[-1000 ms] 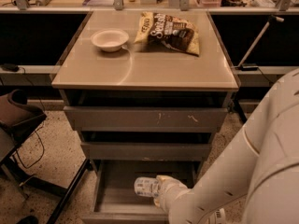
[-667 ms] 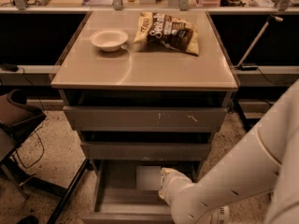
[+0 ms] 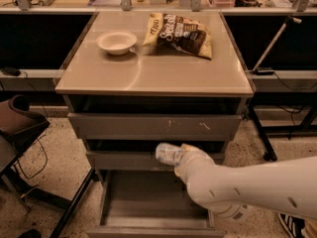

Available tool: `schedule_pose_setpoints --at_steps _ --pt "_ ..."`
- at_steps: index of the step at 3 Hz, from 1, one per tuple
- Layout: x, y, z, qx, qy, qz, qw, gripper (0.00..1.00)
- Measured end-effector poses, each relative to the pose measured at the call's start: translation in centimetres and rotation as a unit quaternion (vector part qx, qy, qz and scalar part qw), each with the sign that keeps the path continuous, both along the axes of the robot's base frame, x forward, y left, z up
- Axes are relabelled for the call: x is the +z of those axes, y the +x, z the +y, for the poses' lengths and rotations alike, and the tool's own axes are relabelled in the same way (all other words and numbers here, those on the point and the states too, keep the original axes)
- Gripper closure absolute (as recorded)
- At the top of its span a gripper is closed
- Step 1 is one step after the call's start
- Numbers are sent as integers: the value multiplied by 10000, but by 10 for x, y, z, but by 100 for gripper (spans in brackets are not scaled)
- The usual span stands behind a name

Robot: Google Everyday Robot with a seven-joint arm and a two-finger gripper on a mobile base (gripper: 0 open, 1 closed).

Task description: Pick blue plastic bottle from bottom drawer and place on counter

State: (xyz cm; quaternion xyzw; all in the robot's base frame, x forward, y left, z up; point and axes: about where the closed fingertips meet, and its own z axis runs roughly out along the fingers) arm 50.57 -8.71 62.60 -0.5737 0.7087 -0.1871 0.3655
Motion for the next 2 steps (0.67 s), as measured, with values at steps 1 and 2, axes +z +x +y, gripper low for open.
schedule_pose_setpoints --at_steps 1,2 --pt "113 51 -23 -880 354 -1177 9885 100" --pt "162 64 -58 -1539 304 -1619 9743 100"
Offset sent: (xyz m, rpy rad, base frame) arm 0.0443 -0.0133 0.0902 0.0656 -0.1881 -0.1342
